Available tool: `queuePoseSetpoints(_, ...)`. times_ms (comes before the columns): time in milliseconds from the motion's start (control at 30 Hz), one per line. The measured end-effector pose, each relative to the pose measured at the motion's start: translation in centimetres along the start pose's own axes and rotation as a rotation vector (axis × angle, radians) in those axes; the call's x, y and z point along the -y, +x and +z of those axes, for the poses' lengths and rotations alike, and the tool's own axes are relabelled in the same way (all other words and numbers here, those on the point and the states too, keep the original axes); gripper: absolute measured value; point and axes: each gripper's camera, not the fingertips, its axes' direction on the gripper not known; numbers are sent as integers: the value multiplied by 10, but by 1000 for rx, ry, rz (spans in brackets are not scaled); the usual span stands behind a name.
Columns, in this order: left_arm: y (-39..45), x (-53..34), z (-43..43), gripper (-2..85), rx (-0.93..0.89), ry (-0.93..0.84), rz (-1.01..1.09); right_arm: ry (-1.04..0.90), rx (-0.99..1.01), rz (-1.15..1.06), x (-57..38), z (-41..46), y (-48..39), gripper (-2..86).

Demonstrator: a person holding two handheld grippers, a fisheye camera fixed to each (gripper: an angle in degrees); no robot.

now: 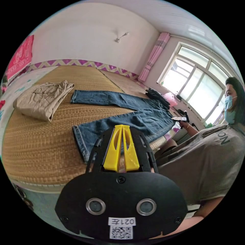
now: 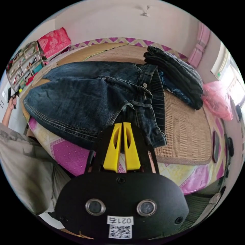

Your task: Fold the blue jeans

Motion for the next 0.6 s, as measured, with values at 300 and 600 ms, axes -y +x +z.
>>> queuePoseSetpoints(300, -7, -89, -12, -9, -95, 115, -167, 29, -104, 45, -5, -35, -50, 3)
queuePoseSetpoints(600, -2, -164, -18, -1, -9, 201, -524, 305, 315, 745, -152, -67, -14, 103)
